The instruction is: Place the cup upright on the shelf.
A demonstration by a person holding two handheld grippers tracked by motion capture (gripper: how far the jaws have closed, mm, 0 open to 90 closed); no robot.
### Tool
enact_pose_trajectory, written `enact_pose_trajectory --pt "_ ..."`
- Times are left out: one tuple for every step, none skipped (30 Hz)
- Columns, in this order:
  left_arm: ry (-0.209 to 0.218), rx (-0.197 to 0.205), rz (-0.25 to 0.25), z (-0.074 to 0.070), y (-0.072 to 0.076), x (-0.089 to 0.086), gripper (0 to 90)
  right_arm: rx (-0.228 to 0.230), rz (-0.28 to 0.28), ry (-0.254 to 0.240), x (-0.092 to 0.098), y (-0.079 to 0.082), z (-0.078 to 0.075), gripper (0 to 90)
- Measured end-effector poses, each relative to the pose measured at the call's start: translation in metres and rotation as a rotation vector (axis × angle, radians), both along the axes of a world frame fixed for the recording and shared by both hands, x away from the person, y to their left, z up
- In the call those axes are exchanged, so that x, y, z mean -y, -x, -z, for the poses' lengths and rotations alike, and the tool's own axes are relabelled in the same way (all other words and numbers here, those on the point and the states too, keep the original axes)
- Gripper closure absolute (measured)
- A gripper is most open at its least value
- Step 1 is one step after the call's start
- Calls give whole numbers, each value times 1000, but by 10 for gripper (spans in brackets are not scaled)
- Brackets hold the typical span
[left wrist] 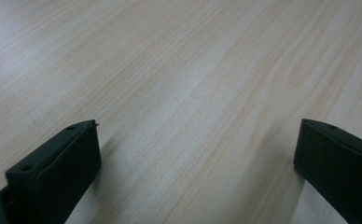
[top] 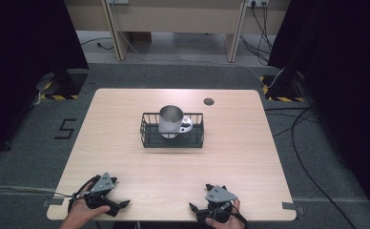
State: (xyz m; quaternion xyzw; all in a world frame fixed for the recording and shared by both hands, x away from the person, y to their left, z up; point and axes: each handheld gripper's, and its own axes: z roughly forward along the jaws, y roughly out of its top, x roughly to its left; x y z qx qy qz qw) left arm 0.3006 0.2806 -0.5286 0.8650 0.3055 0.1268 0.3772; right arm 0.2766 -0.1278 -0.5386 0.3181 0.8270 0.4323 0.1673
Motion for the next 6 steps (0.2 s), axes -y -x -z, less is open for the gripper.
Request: enact_pose_trajectory --pt "0 0 0 0 0 0 0 -1 0 0 0 0 0 112" --pt "0 0 0 0 0 0 0 -1 0 0 0 0 0 112" --pt "0 0 0 0 0 0 0 -2 0 0 0 0 0 112" --pt "0 0 0 0 0 0 0 -3 -1 2 0 0 0 112" --pt "0 0 0 0 0 0 0 -5 -2 4 0 0 -1 112" --pt "0 0 0 0 0 0 0 -7 -2 6 0 0 -1 113"
